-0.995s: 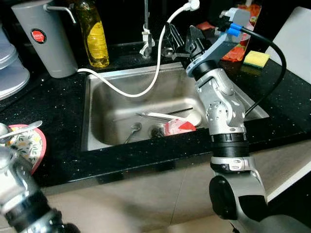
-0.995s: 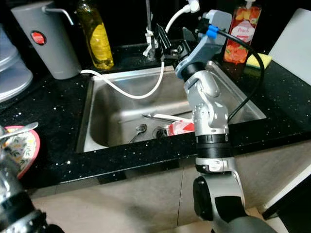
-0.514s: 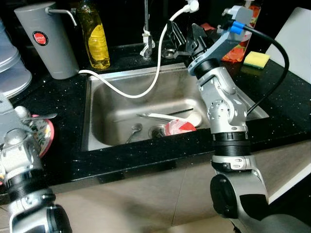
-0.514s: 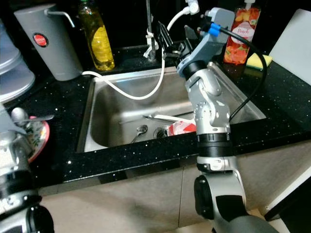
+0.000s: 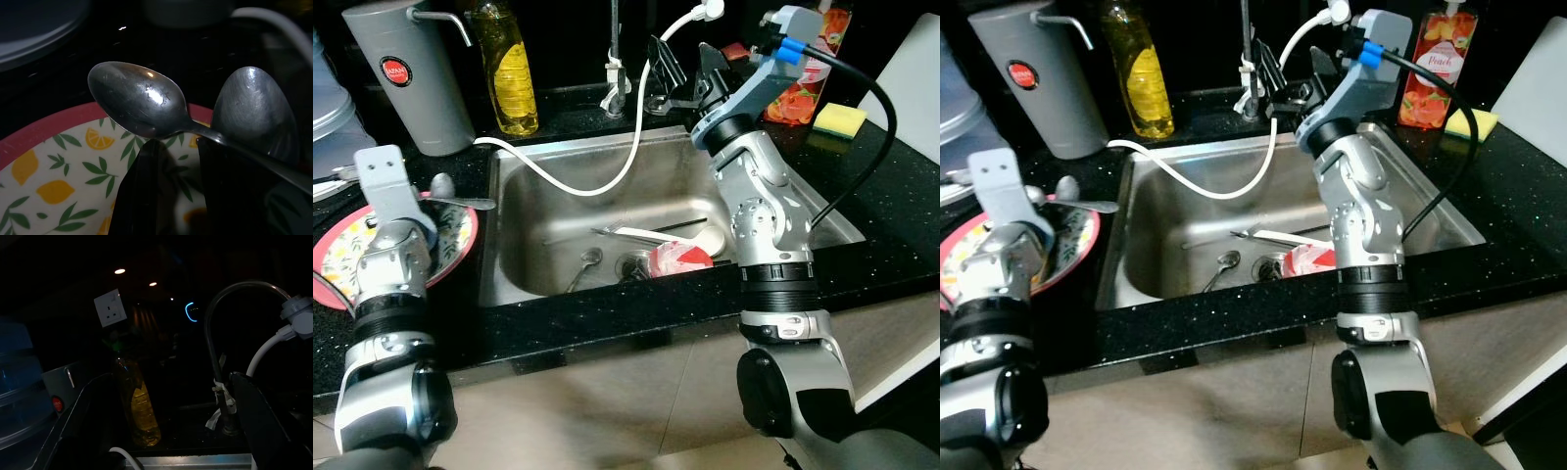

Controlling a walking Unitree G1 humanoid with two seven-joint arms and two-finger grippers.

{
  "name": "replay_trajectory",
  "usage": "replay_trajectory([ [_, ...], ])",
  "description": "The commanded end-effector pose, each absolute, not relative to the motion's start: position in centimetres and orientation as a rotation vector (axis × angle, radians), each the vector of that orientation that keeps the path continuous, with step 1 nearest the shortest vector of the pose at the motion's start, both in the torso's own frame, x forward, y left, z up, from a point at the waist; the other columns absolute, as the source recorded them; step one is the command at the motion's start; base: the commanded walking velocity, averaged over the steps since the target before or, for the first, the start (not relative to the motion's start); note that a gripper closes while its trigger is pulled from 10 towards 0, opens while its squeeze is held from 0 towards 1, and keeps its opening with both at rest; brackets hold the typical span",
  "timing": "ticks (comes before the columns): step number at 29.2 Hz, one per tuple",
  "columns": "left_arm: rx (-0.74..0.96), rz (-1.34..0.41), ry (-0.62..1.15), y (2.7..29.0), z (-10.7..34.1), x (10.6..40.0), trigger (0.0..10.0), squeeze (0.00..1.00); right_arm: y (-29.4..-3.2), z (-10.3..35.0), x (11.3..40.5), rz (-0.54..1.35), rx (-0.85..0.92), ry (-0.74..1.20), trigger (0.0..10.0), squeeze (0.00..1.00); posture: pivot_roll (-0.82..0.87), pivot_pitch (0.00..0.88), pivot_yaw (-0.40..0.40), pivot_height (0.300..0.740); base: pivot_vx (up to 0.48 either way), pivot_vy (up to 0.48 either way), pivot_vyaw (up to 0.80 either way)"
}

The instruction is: Kitchen organization

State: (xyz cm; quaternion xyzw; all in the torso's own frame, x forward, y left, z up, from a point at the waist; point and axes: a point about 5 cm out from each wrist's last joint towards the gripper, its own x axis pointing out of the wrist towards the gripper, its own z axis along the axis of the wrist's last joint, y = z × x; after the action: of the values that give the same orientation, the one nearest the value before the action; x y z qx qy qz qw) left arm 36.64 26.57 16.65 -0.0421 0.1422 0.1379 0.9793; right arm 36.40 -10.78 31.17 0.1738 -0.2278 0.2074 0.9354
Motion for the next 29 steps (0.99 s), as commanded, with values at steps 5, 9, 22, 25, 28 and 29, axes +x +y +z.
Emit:
replay_trajectory([
  [5, -0.07, 0.078, 0.425, 23.7, 13.1, 37.1, 10.0, 0.0, -10.5, 31.5, 36.5, 0.433, 0.348, -0.47, 10.0, 0.0, 0.13, 0.0, 0.02, 0.74, 0.0, 0.0, 0.0],
  [9, 0.0, 0.046, 0.404, 23.3, 13.3, 37.5, 10.0, 0.0, -10.5, 31.6, 36.5, 0.433, 0.347, -0.472, 10.0, 0.0, 0.13, 0.0, 0.022, 0.74, 0.0, 0.0, 0.0],
  [22, 0.101, 0.301, 0.443, 27.9, 12.0, 35.2, 10.0, 0.0, -10.4, 31.2, 36.4, 0.431, 0.355, -0.461, 10.0, 0.0, 0.15, 0.0, 0.02, 0.74, 0.0, 0.0, 0.0],
  [25, 0.102, 0.324, 0.443, 28.3, 11.9, 34.9, 10.0, 0.0, -10.3, 31.2, 36.5, 0.436, 0.357, -0.46, 10.0, 0.0, 0.15, 0.0, 0.02, 0.74, 0.0, 0.0, 0.0],
  [28, 0.108, 0.407, 0.44, 29.5, 11.9, 34.3, 10.0, 0.0, -10.1, 31.2, 36.5, 0.443, 0.359, -0.459, 10.0, 0.0, 0.16, 0.0, 0.013, 0.74, 0.0, 0.0, 0.0],
  [29, 0.114, 0.458, 0.434, 30.1, 12.0, 34.0, 10.0, 0.0, -10.1, 31.3, 36.5, 0.445, 0.359, -0.459, 10.0, 0.0, 0.16, 0.0, 0.013, 0.74, 0.0, 0.0, 0.0],
])
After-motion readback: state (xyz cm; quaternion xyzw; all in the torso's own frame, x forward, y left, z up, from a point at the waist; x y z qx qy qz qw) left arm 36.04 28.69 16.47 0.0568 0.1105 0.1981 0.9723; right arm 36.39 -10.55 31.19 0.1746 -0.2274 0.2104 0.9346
